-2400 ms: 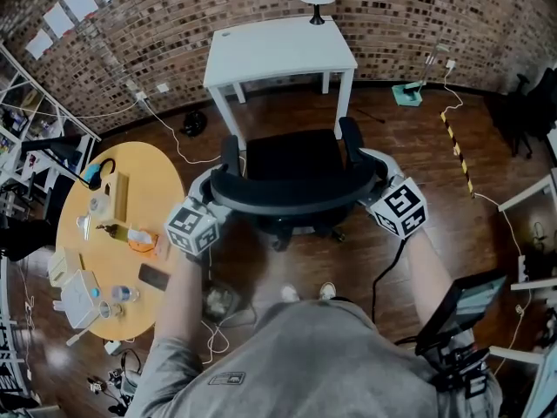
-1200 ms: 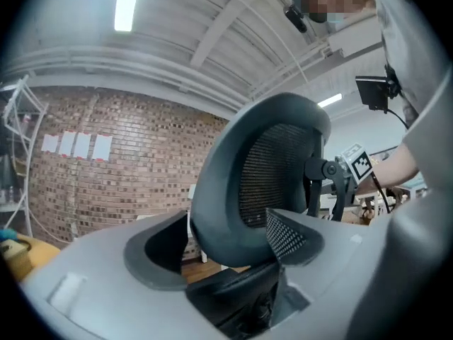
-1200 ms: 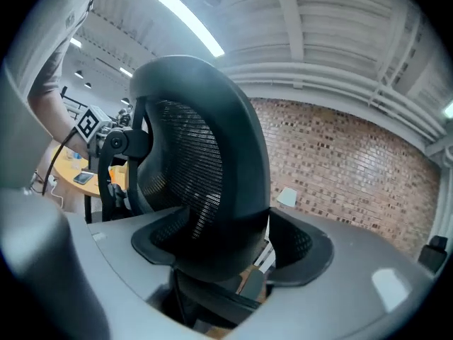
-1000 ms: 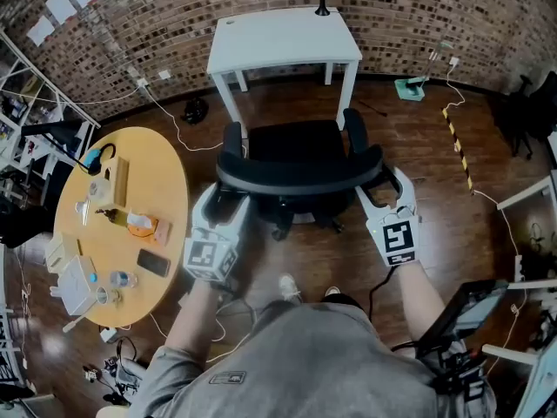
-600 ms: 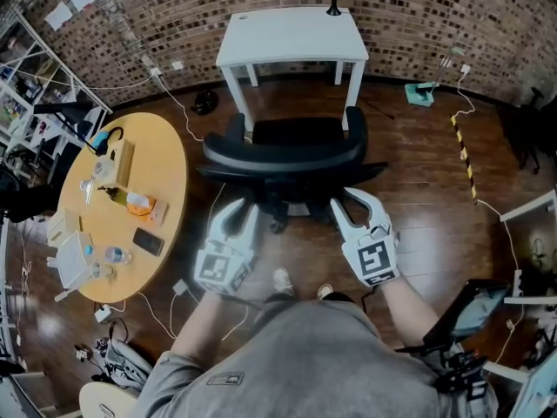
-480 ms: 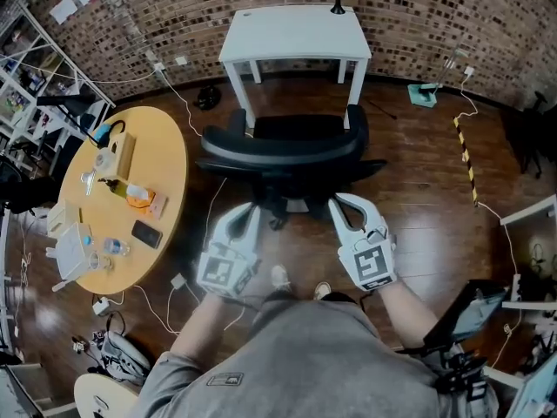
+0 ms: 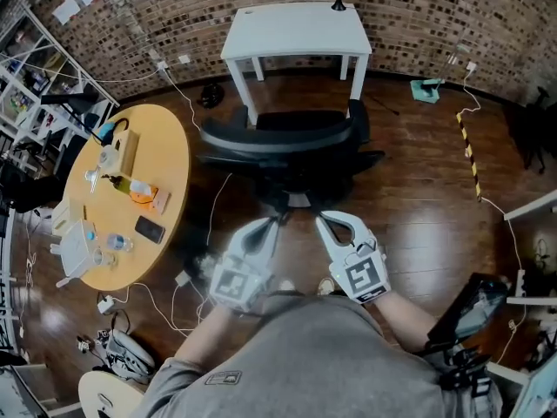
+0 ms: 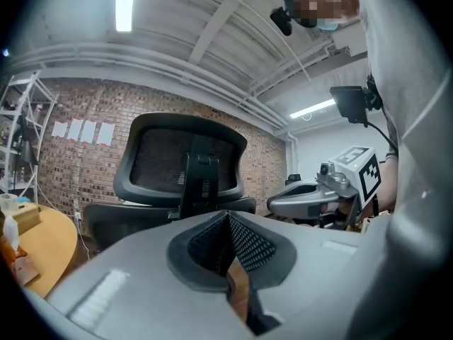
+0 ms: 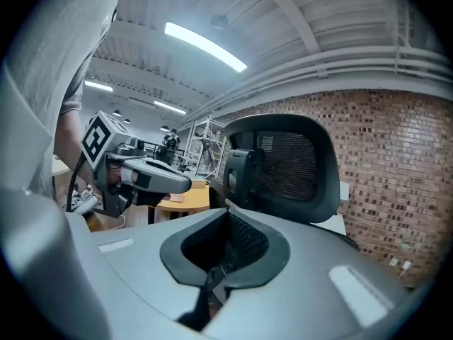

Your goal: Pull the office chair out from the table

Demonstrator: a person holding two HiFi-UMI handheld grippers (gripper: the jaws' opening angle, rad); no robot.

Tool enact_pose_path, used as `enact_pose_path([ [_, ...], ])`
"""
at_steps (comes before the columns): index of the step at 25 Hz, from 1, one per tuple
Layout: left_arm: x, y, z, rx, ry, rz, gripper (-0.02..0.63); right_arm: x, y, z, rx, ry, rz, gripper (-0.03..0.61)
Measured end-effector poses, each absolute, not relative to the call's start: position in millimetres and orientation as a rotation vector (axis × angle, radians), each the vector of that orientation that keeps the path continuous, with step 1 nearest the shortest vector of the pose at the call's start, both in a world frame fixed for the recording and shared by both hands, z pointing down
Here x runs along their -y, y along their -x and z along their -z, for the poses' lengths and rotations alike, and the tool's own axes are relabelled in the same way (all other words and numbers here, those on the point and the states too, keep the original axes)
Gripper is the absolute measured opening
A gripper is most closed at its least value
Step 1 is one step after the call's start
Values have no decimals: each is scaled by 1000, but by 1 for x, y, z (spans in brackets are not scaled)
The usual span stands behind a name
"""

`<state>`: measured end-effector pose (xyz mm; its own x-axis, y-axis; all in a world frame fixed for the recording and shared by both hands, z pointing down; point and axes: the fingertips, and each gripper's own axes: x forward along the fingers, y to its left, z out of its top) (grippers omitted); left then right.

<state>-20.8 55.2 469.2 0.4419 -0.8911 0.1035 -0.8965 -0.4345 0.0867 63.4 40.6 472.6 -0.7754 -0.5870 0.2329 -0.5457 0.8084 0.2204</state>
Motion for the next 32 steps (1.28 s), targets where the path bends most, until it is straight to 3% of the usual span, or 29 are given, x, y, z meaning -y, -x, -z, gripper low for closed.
enact_pose_path([
  [32, -37, 25, -479, 1415, -2635, -88, 2, -35, -50, -474, 2647, -1018, 169, 12],
])
